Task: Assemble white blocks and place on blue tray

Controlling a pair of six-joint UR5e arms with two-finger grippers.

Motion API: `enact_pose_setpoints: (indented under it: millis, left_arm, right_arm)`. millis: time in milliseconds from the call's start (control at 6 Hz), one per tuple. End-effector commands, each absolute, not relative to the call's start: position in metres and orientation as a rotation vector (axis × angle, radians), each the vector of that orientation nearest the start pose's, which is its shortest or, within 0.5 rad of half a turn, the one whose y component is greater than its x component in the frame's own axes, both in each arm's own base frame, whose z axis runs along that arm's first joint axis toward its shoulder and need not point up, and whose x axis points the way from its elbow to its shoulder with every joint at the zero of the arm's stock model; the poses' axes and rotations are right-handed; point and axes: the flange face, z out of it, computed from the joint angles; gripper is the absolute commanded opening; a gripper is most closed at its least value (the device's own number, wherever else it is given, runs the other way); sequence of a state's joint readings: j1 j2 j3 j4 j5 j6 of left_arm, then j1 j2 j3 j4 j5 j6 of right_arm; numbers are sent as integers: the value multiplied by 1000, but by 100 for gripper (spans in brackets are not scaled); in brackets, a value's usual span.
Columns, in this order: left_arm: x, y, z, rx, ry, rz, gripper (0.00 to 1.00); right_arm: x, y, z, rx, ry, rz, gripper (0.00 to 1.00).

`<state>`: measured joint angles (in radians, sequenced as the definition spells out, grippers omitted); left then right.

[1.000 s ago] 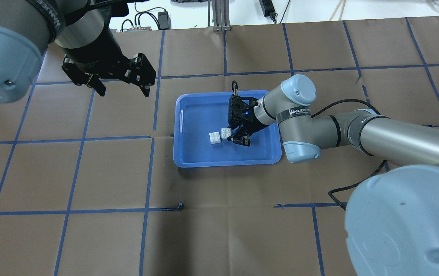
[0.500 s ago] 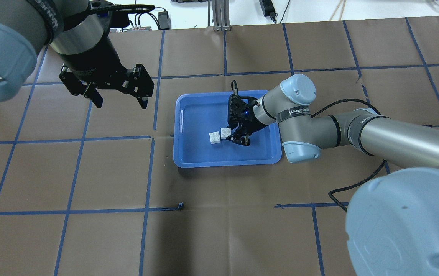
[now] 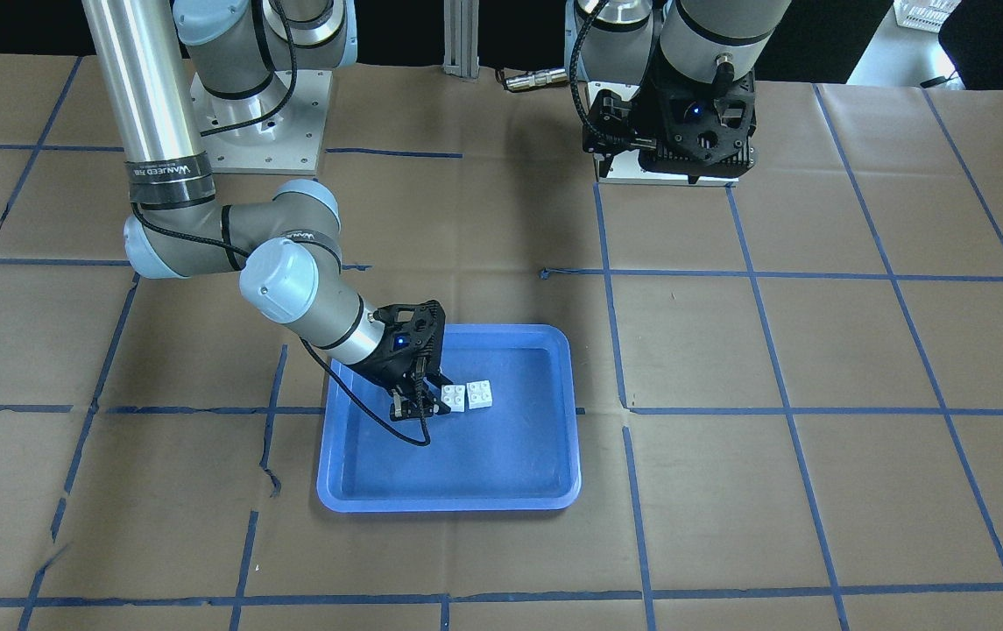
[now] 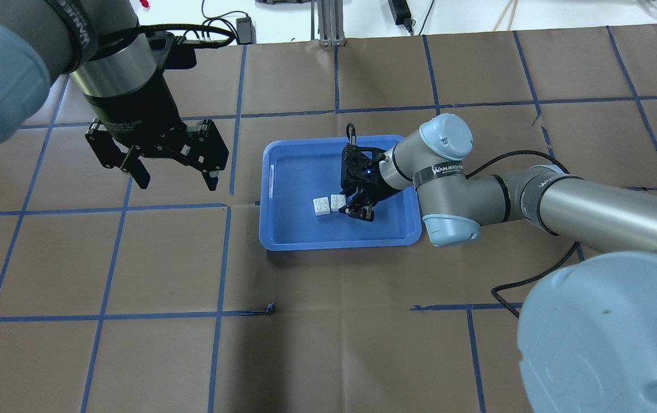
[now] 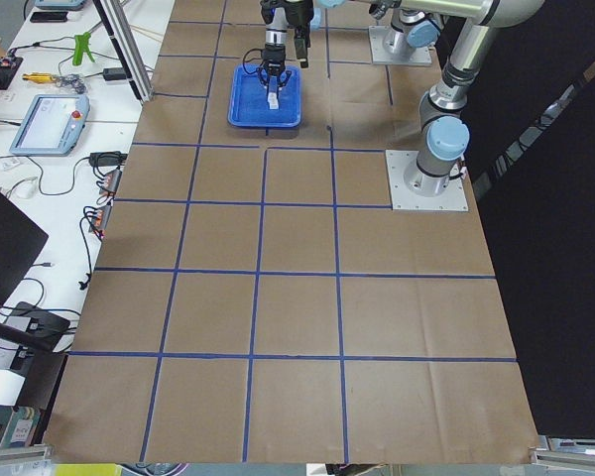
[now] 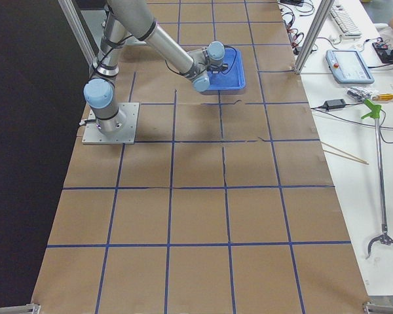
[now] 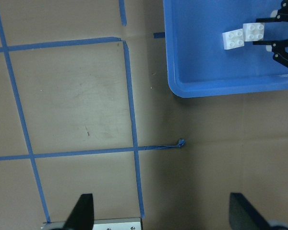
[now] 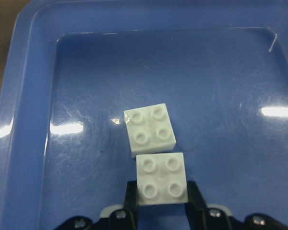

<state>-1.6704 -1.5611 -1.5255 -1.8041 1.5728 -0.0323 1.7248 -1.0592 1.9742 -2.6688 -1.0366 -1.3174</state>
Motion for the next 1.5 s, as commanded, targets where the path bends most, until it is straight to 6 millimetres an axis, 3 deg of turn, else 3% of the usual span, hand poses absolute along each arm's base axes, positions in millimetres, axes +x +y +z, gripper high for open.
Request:
enact_pose_setpoints:
  millis: [0, 167, 500, 1167, 1333]
  left_arm:
    - [-179, -459, 508, 99, 3121, 213, 100]
    - [-180, -470, 503, 89, 3125, 201, 100]
    - [-179, -464, 514, 89, 3132, 159, 100]
    - [-180, -467, 510, 83, 3139, 169, 100]
    - [-180, -469, 501, 83, 3134, 200, 100]
  right_arm:
    - [269, -524, 155, -1879, 1970, -617, 33]
    - [271, -523, 155, -1883, 1967, -618, 33]
    - [273, -522, 156, -1885, 1962, -619, 33]
    - [274, -521, 155, -1883, 1961, -616, 34]
    - [274, -521, 155, -1880, 1961, -616, 44]
